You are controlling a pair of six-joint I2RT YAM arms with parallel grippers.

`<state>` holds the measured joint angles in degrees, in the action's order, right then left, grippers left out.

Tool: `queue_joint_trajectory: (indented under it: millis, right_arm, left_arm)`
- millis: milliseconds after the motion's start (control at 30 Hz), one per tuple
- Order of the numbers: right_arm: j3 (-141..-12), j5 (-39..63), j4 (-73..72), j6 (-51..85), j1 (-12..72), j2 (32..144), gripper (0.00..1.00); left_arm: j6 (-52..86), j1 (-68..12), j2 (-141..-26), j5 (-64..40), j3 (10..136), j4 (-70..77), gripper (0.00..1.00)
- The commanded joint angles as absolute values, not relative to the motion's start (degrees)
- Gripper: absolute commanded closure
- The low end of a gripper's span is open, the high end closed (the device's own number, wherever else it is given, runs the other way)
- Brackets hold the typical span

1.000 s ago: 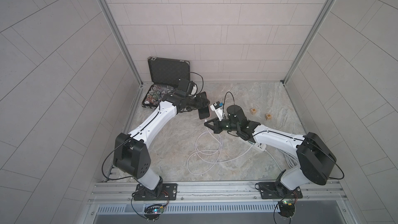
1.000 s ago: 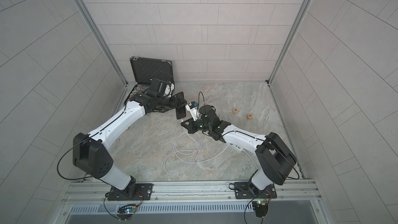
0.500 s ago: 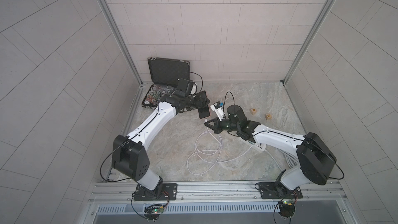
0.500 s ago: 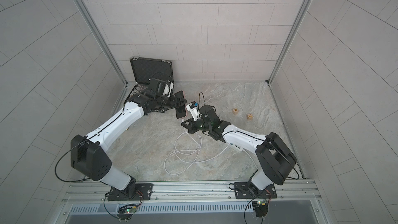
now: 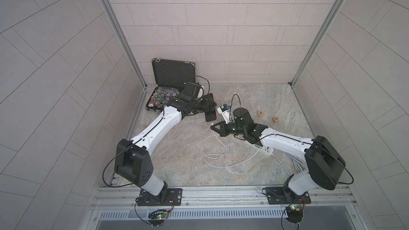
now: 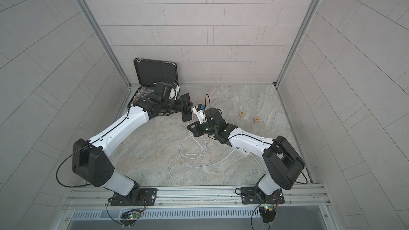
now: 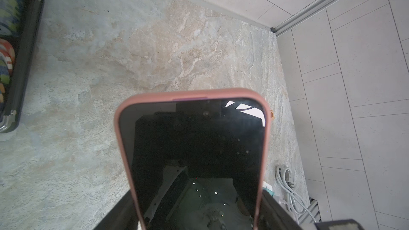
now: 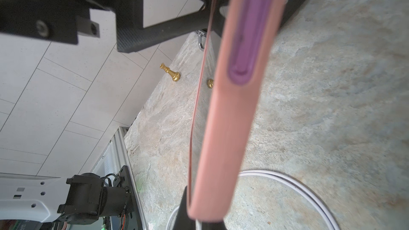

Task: Plug the charging cable into the phone
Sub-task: Insert the charging cable into the phone.

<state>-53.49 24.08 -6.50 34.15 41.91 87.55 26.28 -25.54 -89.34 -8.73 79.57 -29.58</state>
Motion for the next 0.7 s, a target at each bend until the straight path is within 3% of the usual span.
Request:
queue_joint_trajectory:
  millis: [0, 667]
  right_arm:
    - [-55.8, 19.1, -5.0, 35.2, 41.5, 87.2, 1.00]
    - [-56.7, 17.2, -6.3, 37.1, 40.2, 87.9, 1.00]
  left_arm:
    - [23.5, -26.9, -86.7, -7.4, 78.9, -28.7, 0.31]
    - [22.5, -30.4, -87.3, -6.2, 75.8, -26.8, 0.33]
